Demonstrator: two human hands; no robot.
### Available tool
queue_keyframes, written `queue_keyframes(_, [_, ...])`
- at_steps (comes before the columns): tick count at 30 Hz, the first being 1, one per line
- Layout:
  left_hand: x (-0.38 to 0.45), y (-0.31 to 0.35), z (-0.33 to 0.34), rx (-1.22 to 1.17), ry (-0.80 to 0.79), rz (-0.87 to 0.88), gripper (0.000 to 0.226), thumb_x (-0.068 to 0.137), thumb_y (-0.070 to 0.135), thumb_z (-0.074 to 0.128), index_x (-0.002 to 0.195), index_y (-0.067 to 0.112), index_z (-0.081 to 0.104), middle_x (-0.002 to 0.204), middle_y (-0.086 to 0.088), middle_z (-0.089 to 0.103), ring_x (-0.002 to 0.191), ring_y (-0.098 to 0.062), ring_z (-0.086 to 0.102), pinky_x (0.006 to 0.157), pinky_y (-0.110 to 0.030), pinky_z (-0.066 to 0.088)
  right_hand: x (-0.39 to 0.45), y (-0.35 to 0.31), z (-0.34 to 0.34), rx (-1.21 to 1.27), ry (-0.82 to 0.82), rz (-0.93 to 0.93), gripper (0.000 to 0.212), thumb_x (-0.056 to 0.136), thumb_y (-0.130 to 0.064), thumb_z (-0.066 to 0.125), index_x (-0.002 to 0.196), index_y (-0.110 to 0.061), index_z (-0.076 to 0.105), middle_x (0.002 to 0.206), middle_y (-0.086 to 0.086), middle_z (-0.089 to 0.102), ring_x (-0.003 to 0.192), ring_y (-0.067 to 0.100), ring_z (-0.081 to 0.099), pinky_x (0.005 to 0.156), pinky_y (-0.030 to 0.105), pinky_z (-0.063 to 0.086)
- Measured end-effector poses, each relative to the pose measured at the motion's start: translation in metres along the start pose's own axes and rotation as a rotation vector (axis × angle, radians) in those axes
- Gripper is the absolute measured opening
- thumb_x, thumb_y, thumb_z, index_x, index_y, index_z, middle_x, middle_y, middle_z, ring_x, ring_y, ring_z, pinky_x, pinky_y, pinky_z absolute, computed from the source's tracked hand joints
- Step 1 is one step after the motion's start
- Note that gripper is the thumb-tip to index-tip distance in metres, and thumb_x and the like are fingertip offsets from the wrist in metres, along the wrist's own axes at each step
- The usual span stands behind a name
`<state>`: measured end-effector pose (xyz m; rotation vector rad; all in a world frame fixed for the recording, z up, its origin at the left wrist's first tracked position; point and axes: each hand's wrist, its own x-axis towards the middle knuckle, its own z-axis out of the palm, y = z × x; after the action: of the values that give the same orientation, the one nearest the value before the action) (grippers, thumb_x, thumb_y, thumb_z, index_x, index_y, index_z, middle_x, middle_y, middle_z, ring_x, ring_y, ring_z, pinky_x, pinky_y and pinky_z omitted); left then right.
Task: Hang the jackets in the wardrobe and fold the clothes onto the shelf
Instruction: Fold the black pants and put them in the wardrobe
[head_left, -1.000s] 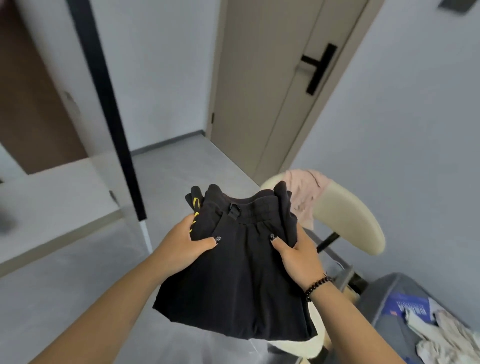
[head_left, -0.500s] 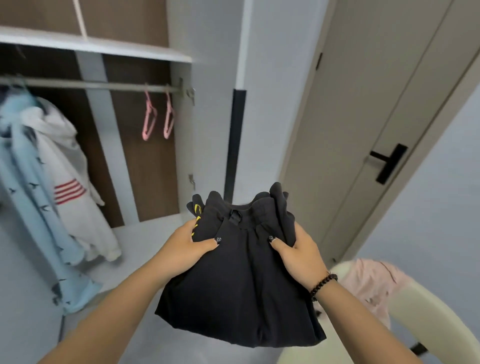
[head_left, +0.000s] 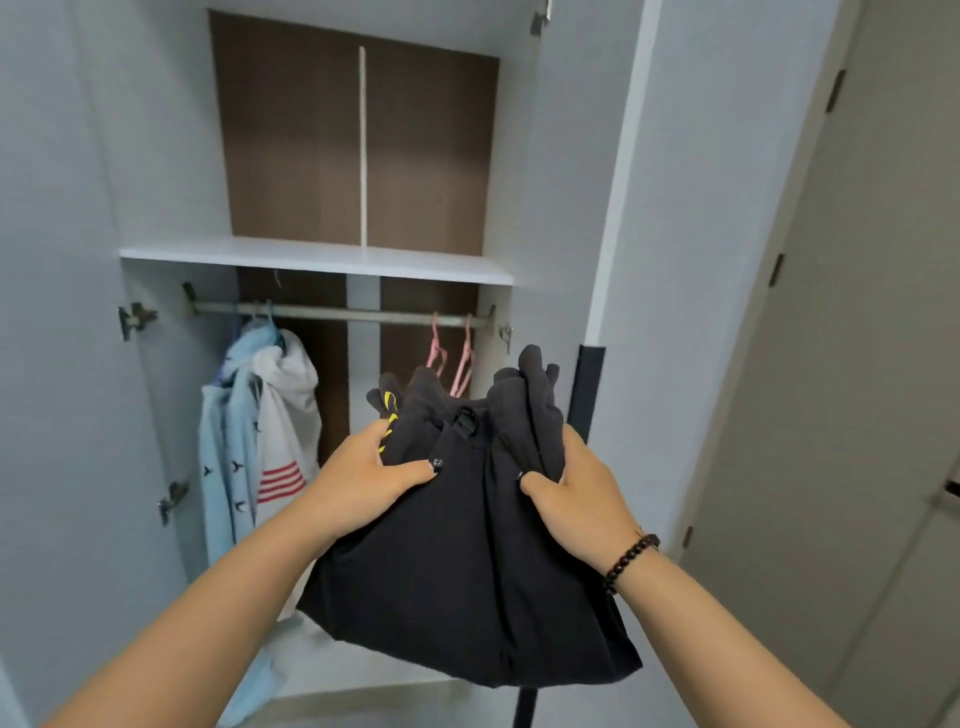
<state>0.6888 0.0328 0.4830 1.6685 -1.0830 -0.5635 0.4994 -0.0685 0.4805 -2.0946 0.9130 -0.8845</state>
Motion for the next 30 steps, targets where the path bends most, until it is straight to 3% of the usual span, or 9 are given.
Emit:
queue_keyframes(5, [0.029, 0.001, -0.032, -0.034, 0.085, 0.023, 0.05, 0.074, 0.029, 0.08, 0.119, 0.027, 0.06, 0.106, 0.01, 0.071, 0.094, -0.012, 0.069, 0.086, -0.04, 0.057, 0.056, -0.016, 0.014, 0.063, 0.002, -0.067, 0.042, 0.091, -0.015, 0.054, 0.129, -0.031, 0.048, 0.1, -0.015, 0.062, 0.084, 0.003, 0.059, 0.066, 0.017, 0.046])
queue_keyframes(9, [0.071, -0.005, -0.062, -0.064, 0.133, 0.034, 0.046, 0.078, 0.022, 0.078, 0.119, 0.027, 0.06, 0.101, 0.011, 0.073, 0.086, -0.007, 0.071, 0.076, -0.029, 0.057, 0.11, -0.026, 0.039, 0.073, 0.021, -0.118, 0.042, 0.092, -0.012, 0.055, 0.132, -0.025, 0.049, 0.11, -0.01, 0.062, 0.09, 0.002, 0.057, 0.068, 0.01, 0.043])
queue_keyframes(14, [0.143, -0.007, -0.102, -0.069, 0.145, 0.123, 0.04, 0.078, 0.019, 0.077, 0.114, 0.028, 0.062, 0.099, 0.012, 0.073, 0.087, -0.01, 0.071, 0.082, -0.037, 0.057, 0.181, -0.041, 0.062, 0.081, 0.118, -0.16, 0.038, 0.091, -0.01, 0.055, 0.126, -0.024, 0.053, 0.107, -0.01, 0.063, 0.09, 0.001, 0.057, 0.067, 0.011, 0.042])
queue_keyframes(20, [0.236, 0.003, -0.15, -0.093, 0.112, 0.246, 0.033, 0.081, 0.014, 0.073, 0.11, 0.027, 0.063, 0.089, 0.015, 0.073, 0.076, -0.003, 0.07, 0.062, -0.019, 0.053, 0.268, -0.069, 0.083, 0.092, 0.266, -0.173, 0.031, 0.09, -0.008, 0.053, 0.115, -0.026, 0.056, 0.095, -0.009, 0.065, 0.085, 0.011, 0.062, 0.062, 0.017, 0.045])
queue_keyframes(26, [0.317, 0.023, -0.179, -0.153, 0.079, 0.266, 0.029, 0.082, 0.013, 0.071, 0.108, 0.023, 0.063, 0.095, 0.005, 0.074, 0.08, -0.013, 0.072, 0.064, -0.026, 0.054, 0.342, -0.096, 0.08, 0.03, 0.4, -0.227, 0.025, 0.089, -0.008, 0.055, 0.107, -0.025, 0.056, 0.092, -0.01, 0.063, 0.082, 0.007, 0.058, 0.06, 0.017, 0.042])
queue_keyframes(30, [0.374, 0.041, -0.185, -0.184, 0.072, 0.257, 0.032, 0.08, 0.016, 0.072, 0.11, 0.022, 0.063, 0.099, 0.002, 0.073, 0.085, -0.018, 0.071, 0.069, -0.031, 0.055, 0.402, -0.108, 0.067, -0.065, 0.437, -0.247, 0.019, 0.088, -0.007, 0.055, 0.102, -0.019, 0.055, 0.085, -0.006, 0.06, 0.078, 0.013, 0.055, 0.059, 0.021, 0.04])
